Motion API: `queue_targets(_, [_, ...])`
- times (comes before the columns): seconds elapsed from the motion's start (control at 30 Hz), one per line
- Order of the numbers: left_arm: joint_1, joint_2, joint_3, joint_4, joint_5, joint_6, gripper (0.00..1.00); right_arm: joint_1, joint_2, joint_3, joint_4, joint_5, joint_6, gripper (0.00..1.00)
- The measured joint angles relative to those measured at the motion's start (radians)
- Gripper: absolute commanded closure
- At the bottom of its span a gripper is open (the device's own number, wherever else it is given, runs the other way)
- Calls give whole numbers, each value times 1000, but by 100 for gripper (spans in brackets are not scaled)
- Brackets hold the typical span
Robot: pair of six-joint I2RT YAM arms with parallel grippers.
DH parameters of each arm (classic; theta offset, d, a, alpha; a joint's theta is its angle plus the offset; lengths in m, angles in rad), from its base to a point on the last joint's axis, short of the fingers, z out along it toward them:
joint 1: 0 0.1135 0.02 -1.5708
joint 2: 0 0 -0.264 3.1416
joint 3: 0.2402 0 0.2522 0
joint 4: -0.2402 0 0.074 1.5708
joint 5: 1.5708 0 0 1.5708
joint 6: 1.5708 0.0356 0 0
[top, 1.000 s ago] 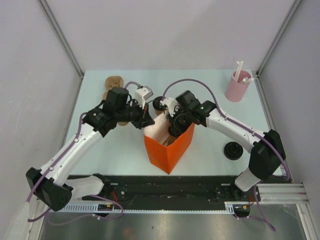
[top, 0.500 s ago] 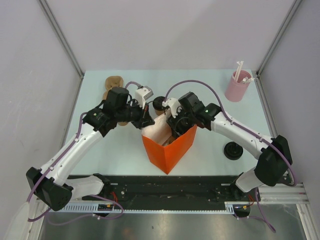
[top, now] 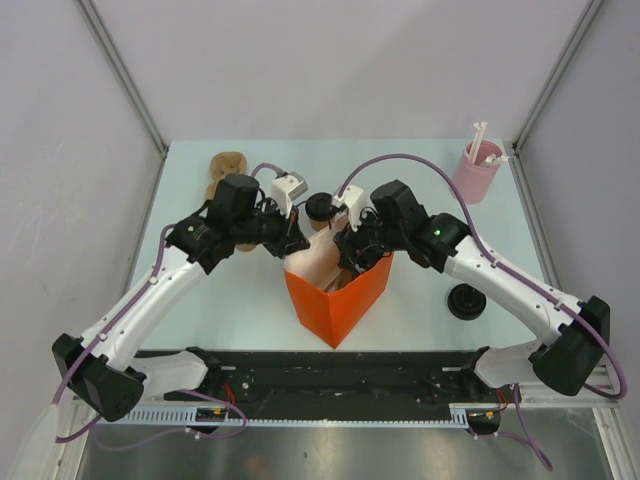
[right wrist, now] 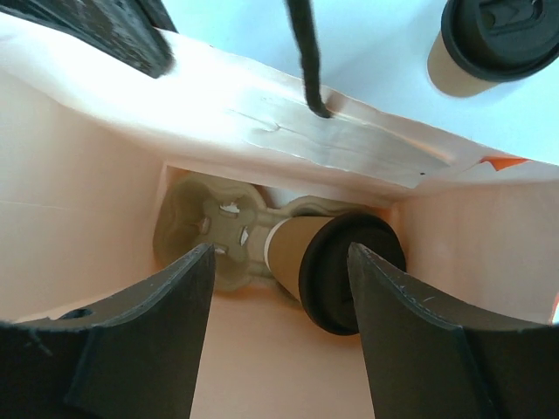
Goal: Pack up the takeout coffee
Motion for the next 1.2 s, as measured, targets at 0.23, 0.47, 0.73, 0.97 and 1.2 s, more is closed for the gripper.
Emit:
queue_targets(0.23, [-3, 2, 4, -2, -11, 18, 100, 3, -47, -1, 43, -2, 0, 29])
queue_targets(0.47, [-3, 2, 6, -3, -13, 23, 100, 3, -114, -2, 101, -36, 7, 28])
queue_targets(0.73, [-4, 2, 9, -8, -16, 26, 100, 3, -182, -2, 147, -60, 16, 27])
queue_targets(0.97, [-5, 2, 10, -10, -16, 26, 99, 3, -251, -3, 195, -80, 34, 25])
queue_targets(1.2, [-5, 2, 10, -10, -16, 27, 99, -6, -322, -4, 239, -98, 53, 23])
